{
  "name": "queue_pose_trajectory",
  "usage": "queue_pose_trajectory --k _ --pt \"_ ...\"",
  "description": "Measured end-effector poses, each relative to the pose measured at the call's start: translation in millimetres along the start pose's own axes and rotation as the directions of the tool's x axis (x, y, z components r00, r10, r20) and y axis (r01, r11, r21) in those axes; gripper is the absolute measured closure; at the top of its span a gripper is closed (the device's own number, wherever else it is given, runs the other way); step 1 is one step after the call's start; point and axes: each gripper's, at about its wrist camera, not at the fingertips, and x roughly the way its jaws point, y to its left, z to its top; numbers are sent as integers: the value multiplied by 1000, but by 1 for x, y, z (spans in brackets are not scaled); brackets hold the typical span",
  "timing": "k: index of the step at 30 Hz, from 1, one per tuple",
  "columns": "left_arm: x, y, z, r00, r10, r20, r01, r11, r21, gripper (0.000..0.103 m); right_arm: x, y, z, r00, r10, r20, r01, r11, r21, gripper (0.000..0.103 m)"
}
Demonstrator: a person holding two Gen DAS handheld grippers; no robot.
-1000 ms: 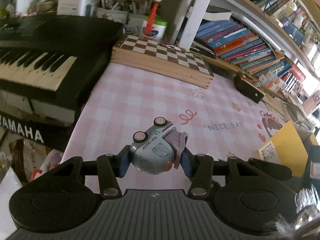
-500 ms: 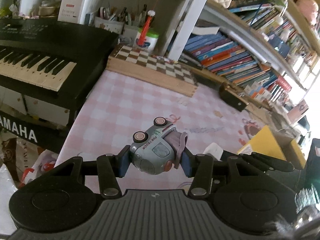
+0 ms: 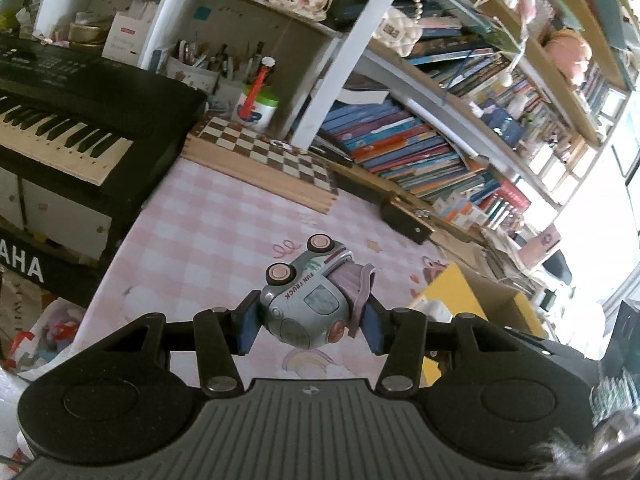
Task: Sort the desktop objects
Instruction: 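Grasp the grey toy car with the left tool while the right tool grasps the white plug, then carry the toy car and white plug with both tools to the yellow box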
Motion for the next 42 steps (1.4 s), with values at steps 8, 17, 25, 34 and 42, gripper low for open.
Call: queue_pose_trajectory --k 8,17,25,34,42 --pt "-31 -3 -23 999 -34 -15 34 999 19 55 -28 18 -23 1000 -4 -23 5 1000 21 59" --pt "-68 5 -55 998 -37 -54 38 999 17 55 -58 43 -52 999 -8 -50 10 999 46 59" --pt "-94 4 -83 992 -67 -106 72 997 37 55 -86 62 -82 997 -20 -78 26 997 76 59" --pt "-110 -3 -107 979 -110 -170 123 990 67 55 -116 70 -111 993 -58 -107 72 989 131 59" --pt "-108 -16 -119 961 -154 -228 178 980 89 55 -133 64 -126 985 -104 -141 128 976 177 59"
